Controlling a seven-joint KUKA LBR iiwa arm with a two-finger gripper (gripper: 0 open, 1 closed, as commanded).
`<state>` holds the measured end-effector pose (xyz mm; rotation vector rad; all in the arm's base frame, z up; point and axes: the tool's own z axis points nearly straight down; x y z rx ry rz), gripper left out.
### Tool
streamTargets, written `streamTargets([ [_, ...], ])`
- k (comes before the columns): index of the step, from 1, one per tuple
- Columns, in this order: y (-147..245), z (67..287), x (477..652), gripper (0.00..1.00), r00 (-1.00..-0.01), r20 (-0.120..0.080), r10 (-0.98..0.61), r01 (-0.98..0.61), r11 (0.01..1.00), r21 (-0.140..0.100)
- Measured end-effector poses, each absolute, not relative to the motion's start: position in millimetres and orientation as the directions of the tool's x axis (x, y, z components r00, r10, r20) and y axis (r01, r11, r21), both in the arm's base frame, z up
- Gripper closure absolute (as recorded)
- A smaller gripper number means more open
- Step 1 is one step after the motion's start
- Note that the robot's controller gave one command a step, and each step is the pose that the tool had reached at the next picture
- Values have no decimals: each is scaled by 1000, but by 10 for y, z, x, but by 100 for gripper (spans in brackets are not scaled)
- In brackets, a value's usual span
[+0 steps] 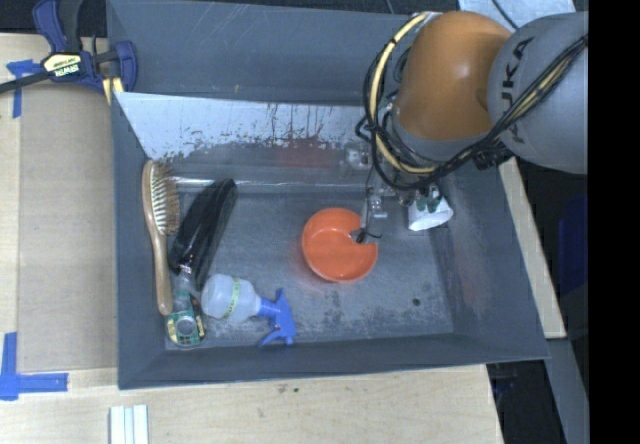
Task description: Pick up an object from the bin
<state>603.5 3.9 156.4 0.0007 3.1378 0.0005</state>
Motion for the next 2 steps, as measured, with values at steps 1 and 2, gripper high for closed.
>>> streamTargets([
  [1,39,1564,6035,0,-1000,-4,0,0,1000,0],
  [2,175,860,6217,100,-993,-5,-120,-120,993,0],
])
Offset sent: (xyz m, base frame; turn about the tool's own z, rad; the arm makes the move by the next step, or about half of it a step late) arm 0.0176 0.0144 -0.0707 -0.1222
